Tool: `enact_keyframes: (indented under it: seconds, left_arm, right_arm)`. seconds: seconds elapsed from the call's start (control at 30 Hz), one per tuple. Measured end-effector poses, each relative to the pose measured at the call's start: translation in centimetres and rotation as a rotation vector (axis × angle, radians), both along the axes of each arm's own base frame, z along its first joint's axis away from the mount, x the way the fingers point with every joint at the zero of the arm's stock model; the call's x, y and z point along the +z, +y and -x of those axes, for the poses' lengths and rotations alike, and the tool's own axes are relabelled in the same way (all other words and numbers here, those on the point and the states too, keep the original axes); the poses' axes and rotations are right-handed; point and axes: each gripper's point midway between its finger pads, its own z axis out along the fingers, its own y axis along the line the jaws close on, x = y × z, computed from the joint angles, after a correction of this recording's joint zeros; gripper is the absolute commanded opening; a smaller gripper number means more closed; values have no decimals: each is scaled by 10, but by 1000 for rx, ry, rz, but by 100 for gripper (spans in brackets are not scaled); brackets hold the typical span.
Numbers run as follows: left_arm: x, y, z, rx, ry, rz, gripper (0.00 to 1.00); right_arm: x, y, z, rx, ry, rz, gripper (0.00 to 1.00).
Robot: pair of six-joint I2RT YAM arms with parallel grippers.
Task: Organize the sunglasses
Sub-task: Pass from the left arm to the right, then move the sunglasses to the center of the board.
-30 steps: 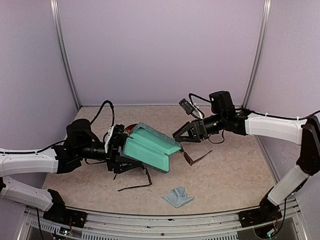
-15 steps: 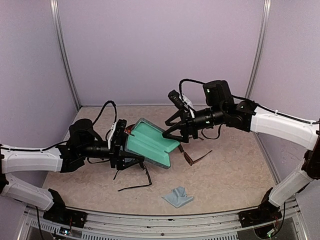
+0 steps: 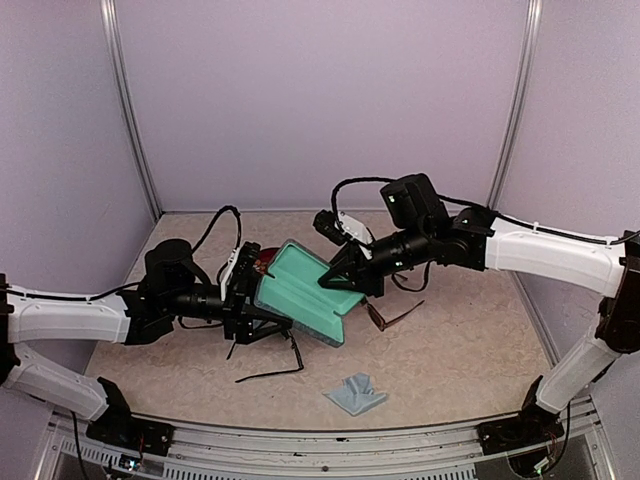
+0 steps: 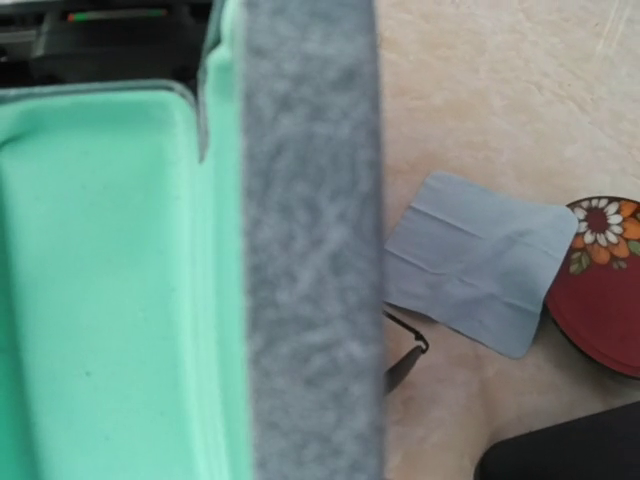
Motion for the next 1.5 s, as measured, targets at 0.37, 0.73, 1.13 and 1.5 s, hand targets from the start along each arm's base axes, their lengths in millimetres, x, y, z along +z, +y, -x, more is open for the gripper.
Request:
enact_keyframes:
  seconds: [0.37, 0.73, 1.13, 1.5]
  left_arm:
    - [15, 7, -14, 78, -31, 67, 97]
    - [13, 49, -87, 554, 11, 41, 99]
    - [-4, 74, -121, 797, 74, -36, 99]
    - [-10, 80, -126, 846, 83, -64, 99]
  right_arm:
    - [5, -36, -12, -147, -42, 17, 0]
    - [-55, -167, -83, -779, 72, 293, 0]
    - [-106, -297, -124, -1252, 138, 529, 0]
    - [-155, -336, -131, -1346, 180, 715, 0]
